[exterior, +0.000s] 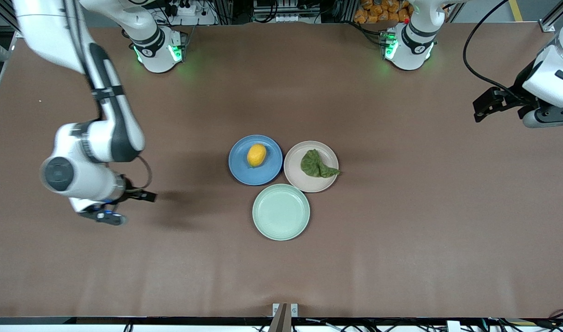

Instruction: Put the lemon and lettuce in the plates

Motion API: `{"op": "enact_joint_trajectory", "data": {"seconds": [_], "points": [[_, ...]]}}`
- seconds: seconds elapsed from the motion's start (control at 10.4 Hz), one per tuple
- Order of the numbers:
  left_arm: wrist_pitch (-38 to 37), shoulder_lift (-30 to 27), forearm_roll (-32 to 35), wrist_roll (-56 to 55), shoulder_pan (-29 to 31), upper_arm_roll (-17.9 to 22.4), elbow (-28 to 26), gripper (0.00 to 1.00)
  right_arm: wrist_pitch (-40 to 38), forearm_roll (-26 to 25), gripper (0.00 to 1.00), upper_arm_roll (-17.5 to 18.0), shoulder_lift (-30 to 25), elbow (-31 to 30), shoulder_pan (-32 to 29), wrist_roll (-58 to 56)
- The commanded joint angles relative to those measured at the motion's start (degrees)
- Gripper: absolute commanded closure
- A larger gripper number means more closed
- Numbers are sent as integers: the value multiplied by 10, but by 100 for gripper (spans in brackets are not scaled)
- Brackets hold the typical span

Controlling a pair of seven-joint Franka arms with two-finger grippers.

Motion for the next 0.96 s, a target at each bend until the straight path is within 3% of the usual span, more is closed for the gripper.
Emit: {"op": "enact_joint_trajectory", "data": {"seconds": [0.0,0.19,0.39,0.67,0.77,0.87], "points": [[-9,-10,-15,12,2,-1,-4,0,-7,-5,0,10,-21,-10,-45,-48],[-9,-10,-14,12,1,-1,-4,0,-23,-5,0,10,-34,-18,-48,-52],[-9,-7,-13,10,4,-14,-3,0,8,-2,0,15,-89,-95,-40,-46],[-9,-9,-9,10,3,-14,-3,0,151,-6,0,77,-208,-282,-72,-47],[-9,-10,-8,11,4,-14,-3,0,162,-8,0,110,-230,-300,-104,-47],[-8,-10,-8,12,4,-14,-2,0,157,-9,0,118,-242,-300,-113,-47]]}}
